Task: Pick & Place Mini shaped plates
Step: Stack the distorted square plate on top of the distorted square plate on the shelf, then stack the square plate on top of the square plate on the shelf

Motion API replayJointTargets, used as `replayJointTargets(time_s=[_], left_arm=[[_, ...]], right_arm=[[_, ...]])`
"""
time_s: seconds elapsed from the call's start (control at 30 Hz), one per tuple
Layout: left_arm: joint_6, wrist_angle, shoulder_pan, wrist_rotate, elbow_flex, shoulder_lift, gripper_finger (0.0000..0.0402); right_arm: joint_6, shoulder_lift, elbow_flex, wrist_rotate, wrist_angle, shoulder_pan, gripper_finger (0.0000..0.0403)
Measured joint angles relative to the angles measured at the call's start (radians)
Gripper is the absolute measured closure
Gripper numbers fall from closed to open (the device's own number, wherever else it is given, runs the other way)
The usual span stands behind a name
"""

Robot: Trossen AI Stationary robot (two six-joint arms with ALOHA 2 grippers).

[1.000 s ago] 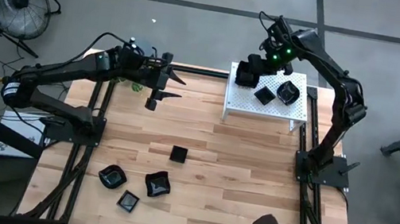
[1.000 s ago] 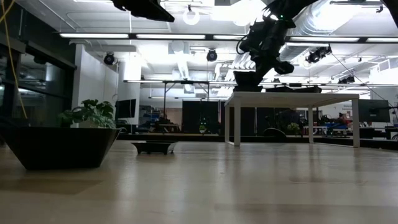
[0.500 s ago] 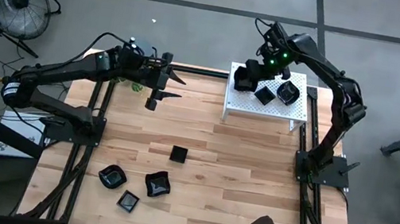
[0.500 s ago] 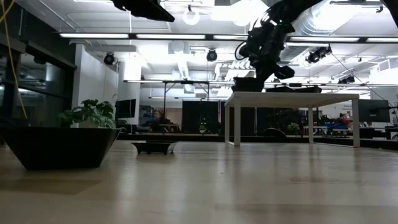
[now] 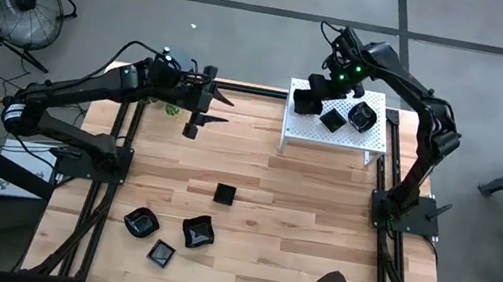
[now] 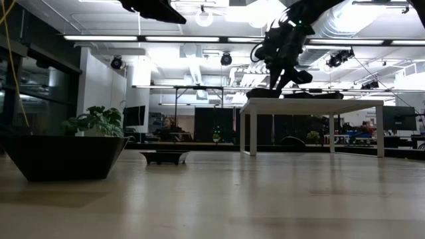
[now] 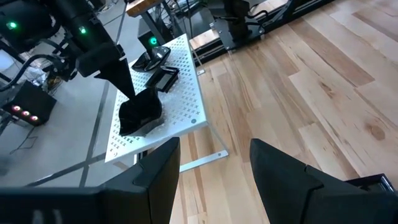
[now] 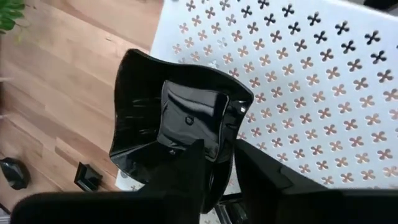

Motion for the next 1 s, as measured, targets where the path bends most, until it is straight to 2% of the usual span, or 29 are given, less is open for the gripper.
replayJointTargets(time_s=[0.2, 0.53, 0.77, 1.0], left_arm=[[-0.008, -0.001, 0.0, -0.008, 0.0, 0.0, 0.0212], [-0.092, -0.063, 0.0, -0.011, 0.0, 0.0, 0.0212], [-0.164, -0.141, -0.001, -0.012, -0.002, 0.0, 0.0212], [-0.317, -0.146, -0.026, -0.021, -0.112, -0.001, 0.0212]], right_arm=[[-0.007, -0.045, 0.0, -0.002, 0.026, -0.009, 0.0297], [-0.023, -0.2, 0.0, 0.003, 0.037, 0.012, 0.0294], [-0.032, -0.317, 0.001, 0.112, 0.034, 0.132, 0.0295], [-0.042, -0.402, 0.001, 0.235, 0.032, 0.301, 0.0295]])
